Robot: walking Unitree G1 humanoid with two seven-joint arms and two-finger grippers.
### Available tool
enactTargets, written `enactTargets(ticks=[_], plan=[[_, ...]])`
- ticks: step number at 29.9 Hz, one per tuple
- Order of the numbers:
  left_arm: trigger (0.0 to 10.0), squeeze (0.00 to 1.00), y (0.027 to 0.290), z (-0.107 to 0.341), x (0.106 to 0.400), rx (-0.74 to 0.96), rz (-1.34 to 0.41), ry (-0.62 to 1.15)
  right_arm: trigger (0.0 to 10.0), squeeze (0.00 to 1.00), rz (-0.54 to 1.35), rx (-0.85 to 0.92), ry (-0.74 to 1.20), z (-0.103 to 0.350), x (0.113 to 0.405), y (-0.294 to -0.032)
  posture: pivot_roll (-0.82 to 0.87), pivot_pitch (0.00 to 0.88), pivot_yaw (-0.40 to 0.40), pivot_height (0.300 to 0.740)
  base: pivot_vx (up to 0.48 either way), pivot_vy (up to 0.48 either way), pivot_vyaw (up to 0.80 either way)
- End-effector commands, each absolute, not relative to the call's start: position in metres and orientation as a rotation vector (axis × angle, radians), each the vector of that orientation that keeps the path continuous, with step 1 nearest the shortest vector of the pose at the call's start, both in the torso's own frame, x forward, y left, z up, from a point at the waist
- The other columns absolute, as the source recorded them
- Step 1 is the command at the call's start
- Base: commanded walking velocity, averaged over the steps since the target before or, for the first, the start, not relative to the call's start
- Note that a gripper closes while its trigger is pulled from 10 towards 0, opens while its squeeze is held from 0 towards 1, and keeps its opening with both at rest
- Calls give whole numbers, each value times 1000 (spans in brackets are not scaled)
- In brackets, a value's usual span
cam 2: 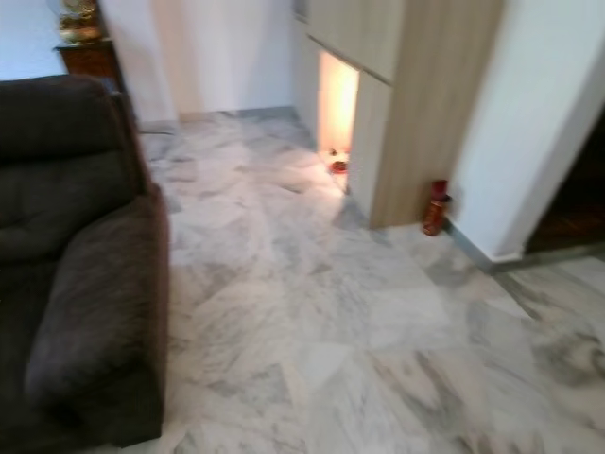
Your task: Move the pillow to the sofa from floor
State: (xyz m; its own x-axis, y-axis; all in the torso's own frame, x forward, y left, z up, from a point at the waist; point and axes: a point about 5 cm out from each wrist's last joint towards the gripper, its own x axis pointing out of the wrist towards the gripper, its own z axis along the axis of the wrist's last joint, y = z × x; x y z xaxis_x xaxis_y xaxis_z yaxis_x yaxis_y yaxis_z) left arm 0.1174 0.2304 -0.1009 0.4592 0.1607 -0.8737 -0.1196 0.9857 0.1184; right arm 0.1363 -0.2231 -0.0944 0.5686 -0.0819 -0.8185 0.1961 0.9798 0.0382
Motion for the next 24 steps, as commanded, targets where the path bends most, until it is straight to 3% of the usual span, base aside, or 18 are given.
enactTargets(ticks=[1, 10, 15, 24], plan=[[10000, 0, 231, -102, 113, 54, 165, 1100, 10000, 0, -172, 131, 954, -94, 136, -224, -58, 0, -15, 740, 0, 0, 800], [10000, 0, 233, -102, 111, 46, 179, 1099, 10000, 0, -170, 144, 951, -94, 139, -220, -54, 2, -18, 740, 0, 0, 800], [10000, 0, 231, -102, 115, 35, 179, 1090, 10000, 0, -189, 180, 927, -93, 145, -217, -53, 6, -14, 740, 0, 107, 0], [10000, 0, 218, -99, 136, 42, 162, 1073, 10000, 0, -193, 179, 926, -90, 153, -217, -53, 12, -5, 740, 0, 467, 0]])
